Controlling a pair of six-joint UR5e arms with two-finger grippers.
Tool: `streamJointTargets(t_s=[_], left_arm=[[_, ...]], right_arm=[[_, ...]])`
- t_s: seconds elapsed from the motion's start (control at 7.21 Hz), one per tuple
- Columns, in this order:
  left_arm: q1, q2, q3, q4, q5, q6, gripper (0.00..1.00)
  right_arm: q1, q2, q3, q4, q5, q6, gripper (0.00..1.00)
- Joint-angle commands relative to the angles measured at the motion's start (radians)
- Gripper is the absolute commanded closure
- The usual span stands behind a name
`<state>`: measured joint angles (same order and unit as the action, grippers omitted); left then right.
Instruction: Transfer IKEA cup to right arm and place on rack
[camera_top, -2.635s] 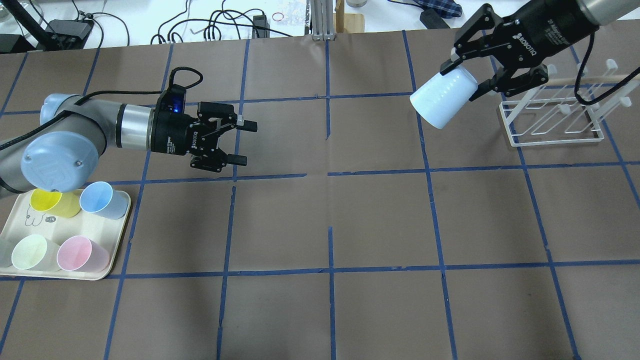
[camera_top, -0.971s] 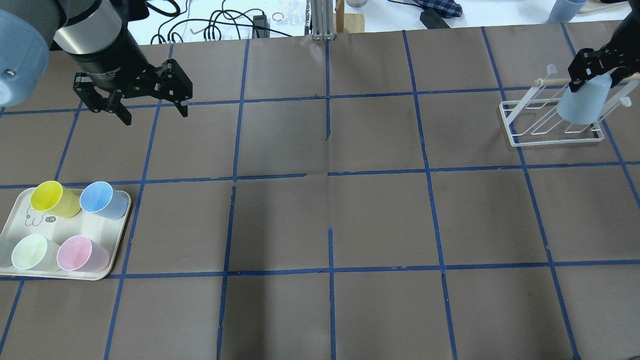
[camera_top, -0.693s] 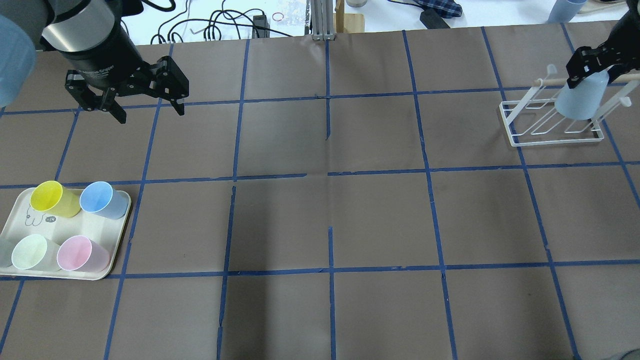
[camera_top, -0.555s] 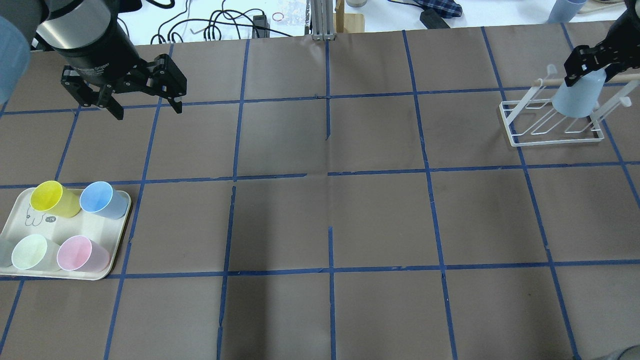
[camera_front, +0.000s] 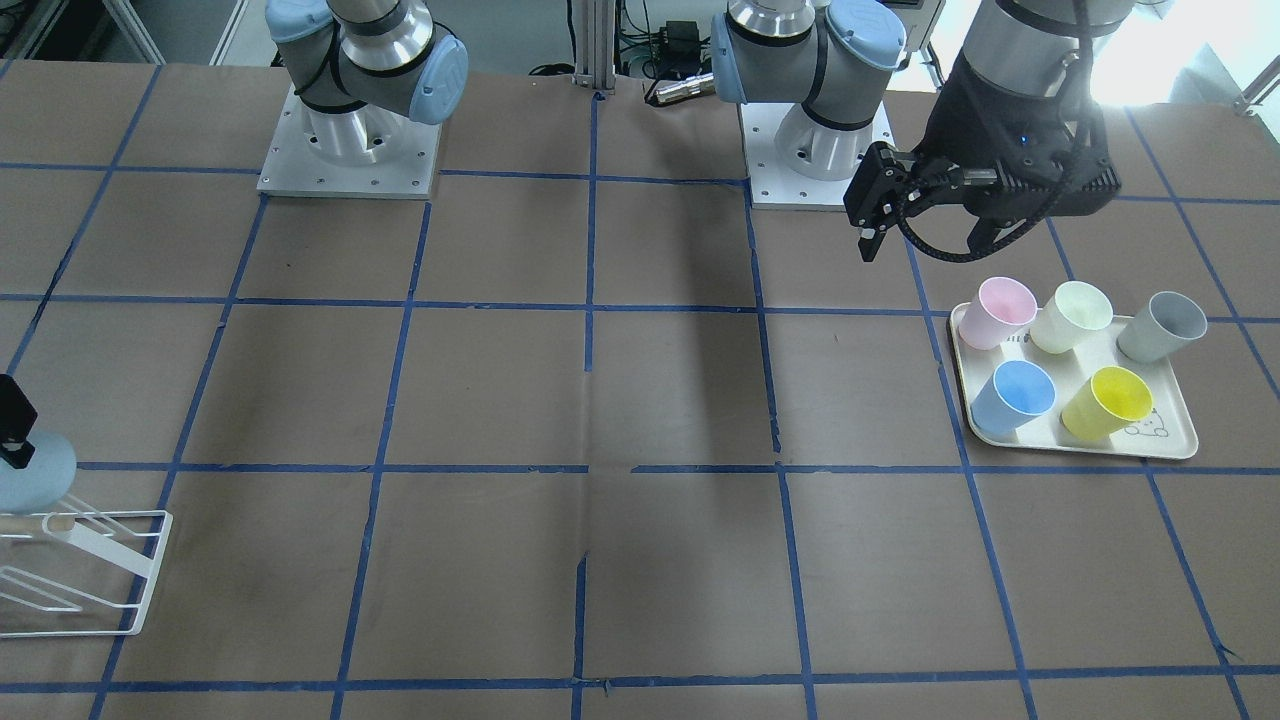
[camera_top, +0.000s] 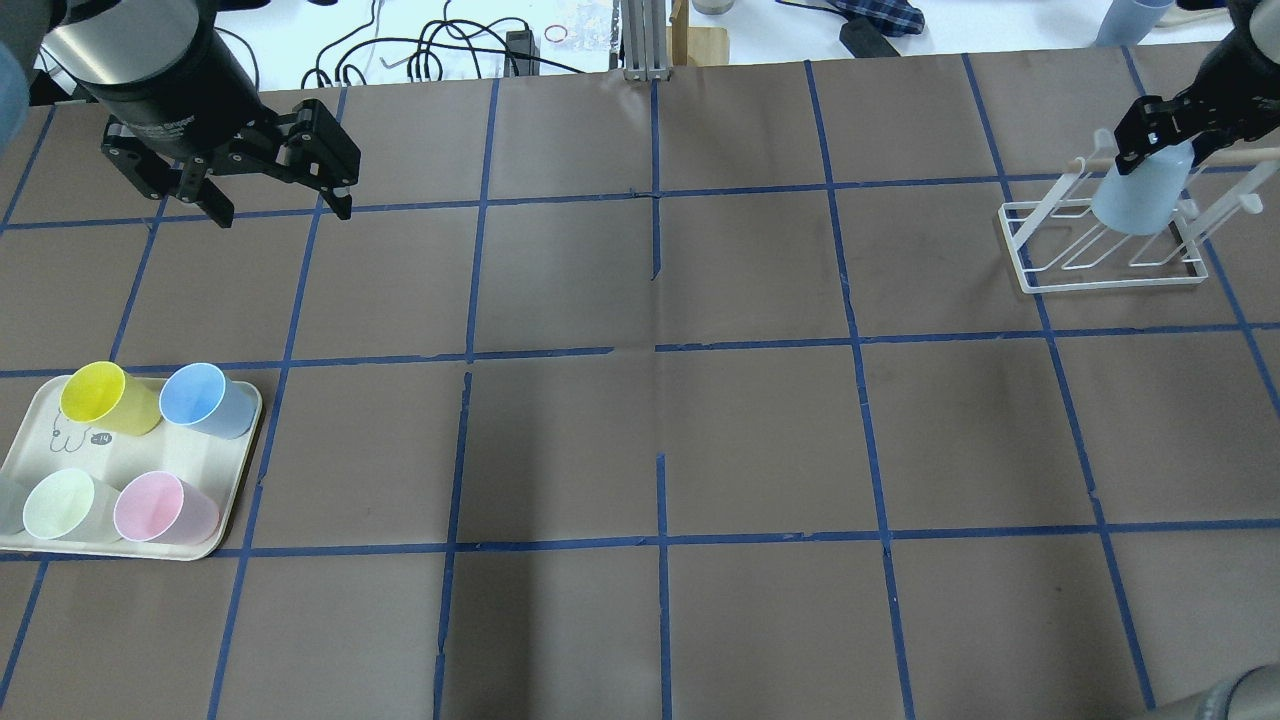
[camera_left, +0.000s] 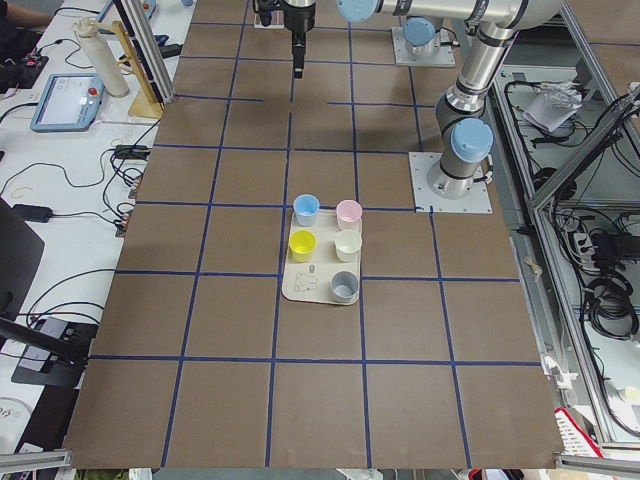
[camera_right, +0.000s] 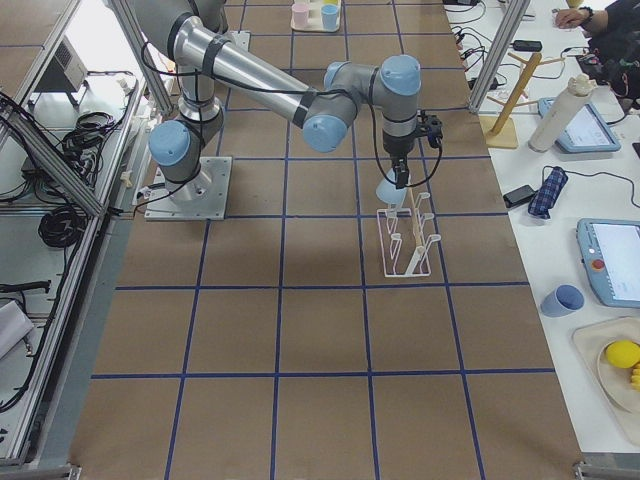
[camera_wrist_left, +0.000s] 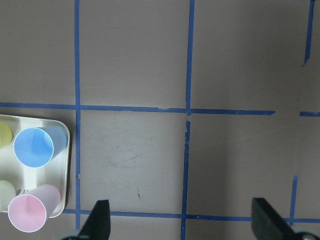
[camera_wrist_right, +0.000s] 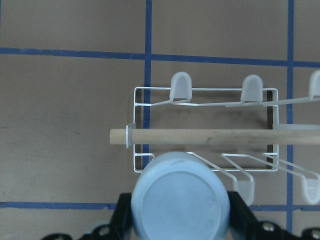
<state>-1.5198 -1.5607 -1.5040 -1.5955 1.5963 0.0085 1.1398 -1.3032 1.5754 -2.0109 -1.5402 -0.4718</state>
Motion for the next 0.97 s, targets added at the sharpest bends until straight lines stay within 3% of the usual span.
streamJointTargets(t_s=[0.0,0.14,0.28,0.55,0.83], left_arm=[[0.001,0.005,0.001,-0.001,0.005,0.001,0.0],[0.001,0.005,0.001,-0.001,0.004,0.001,0.0],[0.0,0.004,0.001,0.0,0.001,0.001,0.0],[0.001,0.005,-0.001,0.0,0.001,0.001,0.0],[0.0,0.004,-0.002,0.0,0.001,0.001,0.0]], right_arm=[[0.001,0.025,0.002,-0.002,0.0,0.002,0.55],[0.001,0.027,0.002,0.006,-0.001,0.001,0.05],[0.008,0.021,-0.008,0.011,-0.006,0.001,0.0],[0.012,-0.01,-0.02,0.017,-0.006,-0.002,0.0],[0.09,-0.114,-0.076,0.163,-0.006,0.012,0.0]])
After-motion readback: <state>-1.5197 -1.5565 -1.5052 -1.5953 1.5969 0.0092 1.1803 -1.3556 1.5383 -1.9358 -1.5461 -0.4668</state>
